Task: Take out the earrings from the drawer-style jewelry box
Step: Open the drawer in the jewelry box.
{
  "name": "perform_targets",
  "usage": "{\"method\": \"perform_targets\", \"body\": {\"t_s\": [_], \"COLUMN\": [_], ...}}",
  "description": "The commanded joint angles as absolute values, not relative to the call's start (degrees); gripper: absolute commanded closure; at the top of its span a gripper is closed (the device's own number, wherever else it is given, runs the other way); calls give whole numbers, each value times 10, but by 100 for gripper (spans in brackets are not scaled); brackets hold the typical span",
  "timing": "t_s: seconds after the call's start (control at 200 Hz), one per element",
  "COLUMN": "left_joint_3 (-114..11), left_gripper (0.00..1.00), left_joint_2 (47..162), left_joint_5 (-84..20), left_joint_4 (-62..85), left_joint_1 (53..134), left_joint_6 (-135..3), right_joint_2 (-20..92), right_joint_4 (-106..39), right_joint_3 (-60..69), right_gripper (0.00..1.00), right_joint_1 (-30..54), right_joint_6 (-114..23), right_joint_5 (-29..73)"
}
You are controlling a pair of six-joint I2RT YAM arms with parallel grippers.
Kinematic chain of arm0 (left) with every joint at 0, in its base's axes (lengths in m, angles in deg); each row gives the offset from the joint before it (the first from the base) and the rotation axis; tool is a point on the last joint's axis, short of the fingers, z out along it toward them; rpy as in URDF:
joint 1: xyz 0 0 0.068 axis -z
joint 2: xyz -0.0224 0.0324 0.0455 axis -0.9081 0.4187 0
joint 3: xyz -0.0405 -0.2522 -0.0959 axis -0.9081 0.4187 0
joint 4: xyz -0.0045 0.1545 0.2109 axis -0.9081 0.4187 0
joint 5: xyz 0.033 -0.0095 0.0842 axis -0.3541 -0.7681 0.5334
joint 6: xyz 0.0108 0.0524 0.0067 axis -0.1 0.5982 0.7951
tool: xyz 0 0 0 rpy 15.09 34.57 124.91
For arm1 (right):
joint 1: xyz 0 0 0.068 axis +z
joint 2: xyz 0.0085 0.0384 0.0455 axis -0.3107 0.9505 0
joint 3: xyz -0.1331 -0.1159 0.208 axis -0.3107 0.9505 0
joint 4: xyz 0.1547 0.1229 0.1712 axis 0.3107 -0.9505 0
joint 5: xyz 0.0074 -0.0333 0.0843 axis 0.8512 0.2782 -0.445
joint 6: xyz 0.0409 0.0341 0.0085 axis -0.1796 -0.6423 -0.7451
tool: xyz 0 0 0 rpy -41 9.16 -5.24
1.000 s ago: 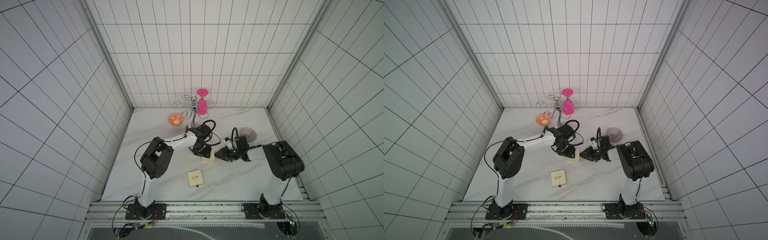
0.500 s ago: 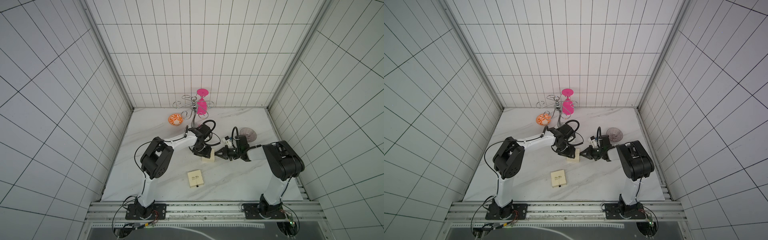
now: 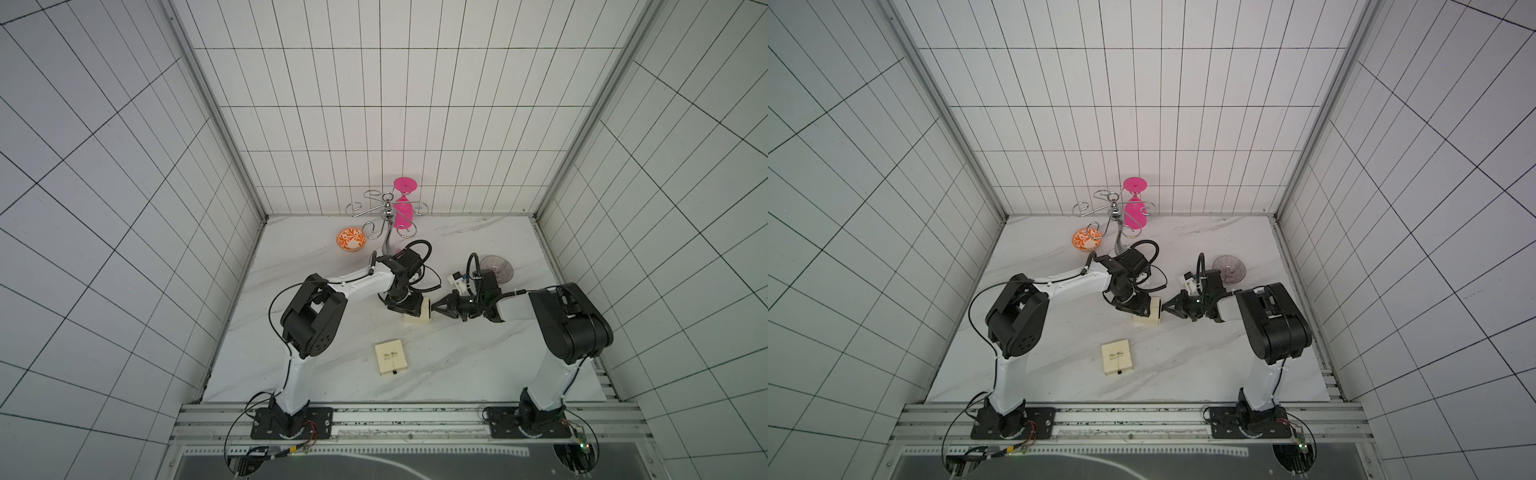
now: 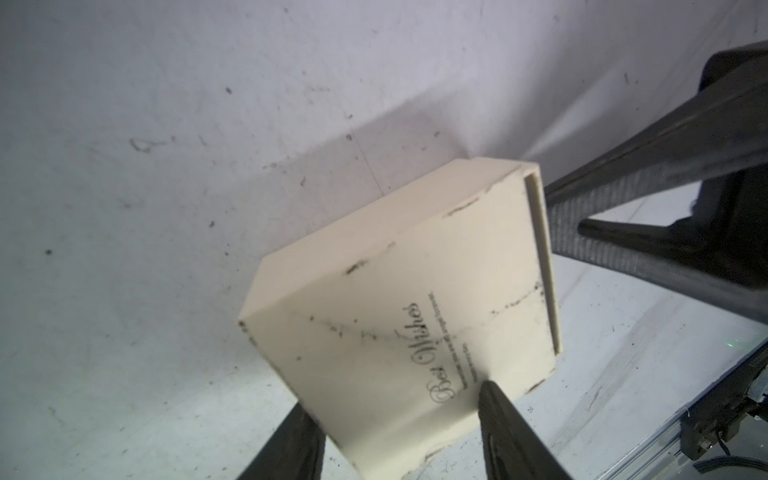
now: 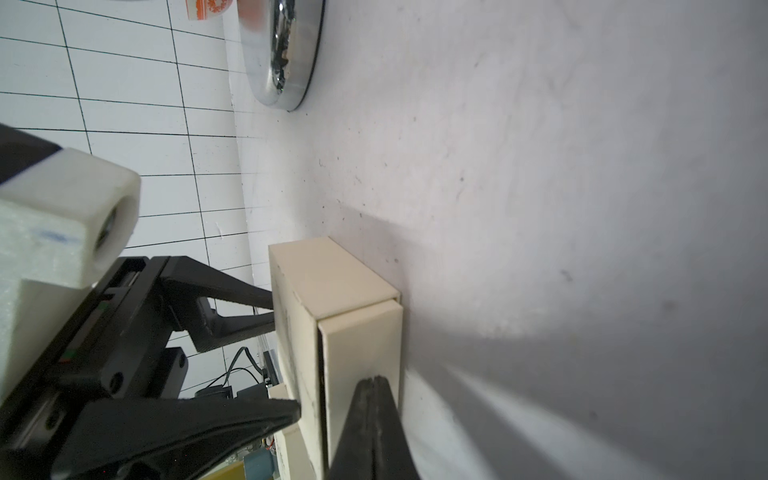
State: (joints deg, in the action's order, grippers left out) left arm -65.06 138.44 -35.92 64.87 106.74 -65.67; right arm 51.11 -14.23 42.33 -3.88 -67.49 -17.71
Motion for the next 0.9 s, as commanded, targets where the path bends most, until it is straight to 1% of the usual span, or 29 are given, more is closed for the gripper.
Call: {"method": "perform_targets", "body": {"t_s": [0.0,0.894], "left_joint_3": [-612,-610], "left_gripper": [43,43], "left_joint_2": [1431,1427], "left_joint_5": [-282,-285], "left_joint_4": [650,644], "left_joint_1": [1064,1067], "left_joint_6": [-659,-656], "right_joint_2": [491,436], "right_joint_4": [-174,-240], "right_joint_3": [441,483], "right_gripper": [100,100], "right_joint_1": [-49,-75], "right_joint_6": [-649,-610], "right_joint_5": [-151,-92]}}
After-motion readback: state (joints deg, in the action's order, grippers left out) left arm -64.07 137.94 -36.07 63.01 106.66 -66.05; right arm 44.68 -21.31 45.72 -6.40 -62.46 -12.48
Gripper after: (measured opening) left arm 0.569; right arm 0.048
